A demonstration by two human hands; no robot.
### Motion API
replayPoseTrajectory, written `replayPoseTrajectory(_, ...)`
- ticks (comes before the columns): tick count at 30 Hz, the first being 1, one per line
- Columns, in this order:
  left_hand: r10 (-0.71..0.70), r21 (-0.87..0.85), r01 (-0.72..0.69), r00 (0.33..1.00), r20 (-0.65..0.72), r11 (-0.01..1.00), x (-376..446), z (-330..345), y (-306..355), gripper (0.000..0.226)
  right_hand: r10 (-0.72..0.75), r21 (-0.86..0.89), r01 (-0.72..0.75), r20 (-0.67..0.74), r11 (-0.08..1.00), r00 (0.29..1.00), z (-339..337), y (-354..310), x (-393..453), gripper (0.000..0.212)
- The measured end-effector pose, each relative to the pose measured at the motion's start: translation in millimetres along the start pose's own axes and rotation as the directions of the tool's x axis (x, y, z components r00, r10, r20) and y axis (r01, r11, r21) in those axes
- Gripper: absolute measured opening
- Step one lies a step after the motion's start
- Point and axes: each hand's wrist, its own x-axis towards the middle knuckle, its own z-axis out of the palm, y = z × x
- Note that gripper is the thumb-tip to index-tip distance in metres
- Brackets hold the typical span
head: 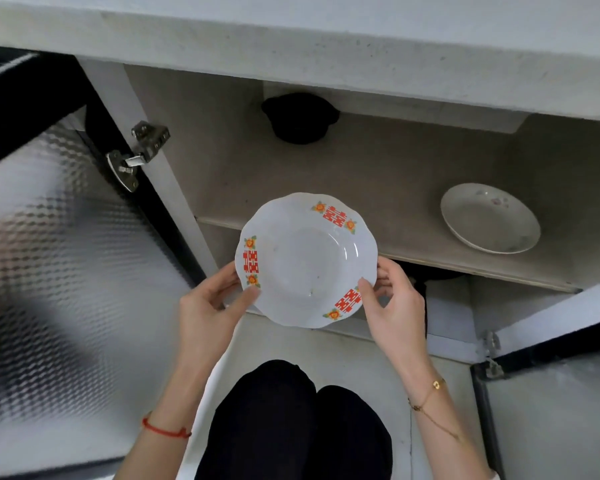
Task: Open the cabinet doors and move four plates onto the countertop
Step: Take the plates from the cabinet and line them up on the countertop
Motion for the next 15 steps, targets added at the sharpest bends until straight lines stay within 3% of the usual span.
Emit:
replayPoseTrajectory(10,-0.208,0.065,0.209,0.978,-0.018,0.976,-66.3,-40.4,107.3,0.040,0.253,0.017,-0.256,0.112,0.966,0.961,-48.9,-111.2,-47.4,0.034)
replayPoseTrajectory(15,-0.254,0.067,0.255,0.967,-0.024,0.965,-107.7,-64.2,189.3,0.040,0.291,-0.006,-0.293,0.134,0.956,0.947,-93.7,-189.9,-71.2,0.032)
